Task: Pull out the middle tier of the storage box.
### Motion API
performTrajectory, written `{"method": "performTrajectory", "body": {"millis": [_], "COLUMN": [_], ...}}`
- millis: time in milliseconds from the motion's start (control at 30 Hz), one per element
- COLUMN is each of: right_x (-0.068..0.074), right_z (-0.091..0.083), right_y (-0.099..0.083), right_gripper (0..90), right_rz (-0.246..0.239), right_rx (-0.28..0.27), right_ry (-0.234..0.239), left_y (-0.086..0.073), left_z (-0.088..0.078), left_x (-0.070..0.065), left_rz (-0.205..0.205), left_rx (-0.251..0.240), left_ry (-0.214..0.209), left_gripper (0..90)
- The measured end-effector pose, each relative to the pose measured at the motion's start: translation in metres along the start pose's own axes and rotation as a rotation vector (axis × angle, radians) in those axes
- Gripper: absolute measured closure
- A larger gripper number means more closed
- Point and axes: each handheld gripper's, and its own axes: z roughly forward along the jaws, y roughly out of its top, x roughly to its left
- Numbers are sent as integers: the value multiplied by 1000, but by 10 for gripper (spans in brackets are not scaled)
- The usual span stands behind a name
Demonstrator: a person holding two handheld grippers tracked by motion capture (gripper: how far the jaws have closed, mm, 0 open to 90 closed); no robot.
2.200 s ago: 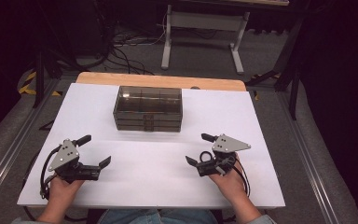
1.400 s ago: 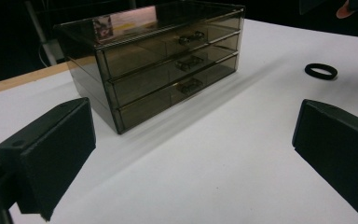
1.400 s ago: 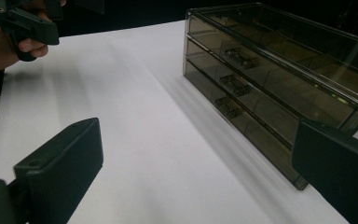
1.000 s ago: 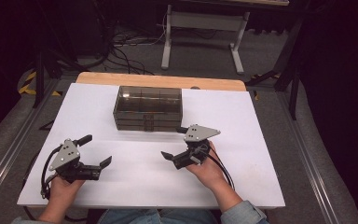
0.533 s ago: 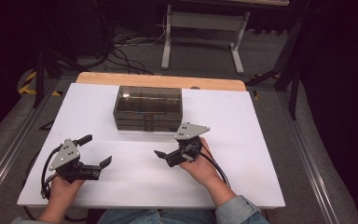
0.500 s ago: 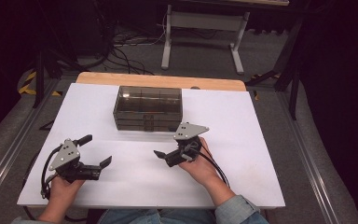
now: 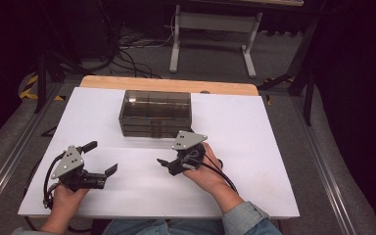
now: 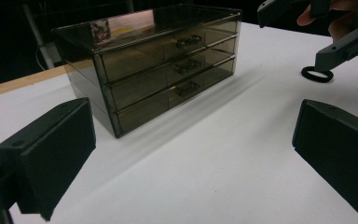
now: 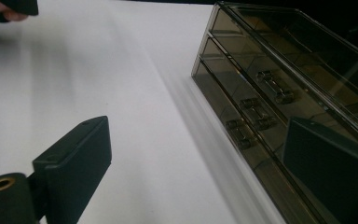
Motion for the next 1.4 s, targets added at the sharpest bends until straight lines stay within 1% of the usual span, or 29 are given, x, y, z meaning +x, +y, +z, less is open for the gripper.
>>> {"method": "performTrajectory", "body": {"millis": [100, 267, 367, 500, 533, 633, 700, 733, 900, 967, 1000, 1067, 1100, 1133, 1167, 1333, 1400], "right_x": [3, 5, 8, 10, 10, 15, 19, 20, 25, 27, 28, 29, 30, 31, 31, 35, 37], "right_z": [0, -1, -2, -2, -2, -2, -1, 0, 3, 5, 6, 6, 7, 9, 9, 13, 15], "right_y": [2, 5, 6, 7, 8, 8, 7, 8, 9, 9, 9, 9, 10, 10, 10, 11, 11], "right_gripper": [111, 158, 199, 241, 255, 293, 302, 303, 303, 304, 304, 304, 304, 308, 308, 322, 329], "right_rz": [-34, -63, -98, -130, -142, -205, -237, -256, -320, -339, -354, -397, -408, -406, -406, -456, -486], "right_rx": [12, 21, 35, 46, 52, 74, 81, 85, 113, 126, 133, 166, 174, 178, 178, 193, 206], "right_ry": [-17, -44, -84, -115, -129, -198, -253, -270, -324, -337, -352, -349, -355, -375, -375, -418, -438], "left_y": [0, 0, 0, 0, 0, 1, 1, 1, 1, 1, 1, 1, 1, 1, 1, 1, 1], "left_z": [0, -1, -1, -1, -1, -1, -1, -1, -2, -2, -2, -1, -1, -1, -1, -2, -2], "left_x": [0, 1, 1, 1, 1, 1, 1, 1, 1, 1, 1, 1, 1, 0, 0, 1, 0], "left_rz": [-1, -14, -14, -4, -4, -1, -2, -1, -5, -5, -5, -4, -3, -3, -3, -3, -6], "left_rx": [-9, -15, -17, -17, -20, -17, -18, -18, -19, -19, -18, -19, -19, -19, -19, -18, -19], "left_ry": [2, -4, -4, -5, -4, -4, -3, -3, 0, -1, 0, -2, -1, -1, -1, -1, -1], "left_gripper": [1, 1, 1, 1, 1, 1, 1, 1, 1, 1, 1, 1, 1, 1, 1, 1, 1]}}
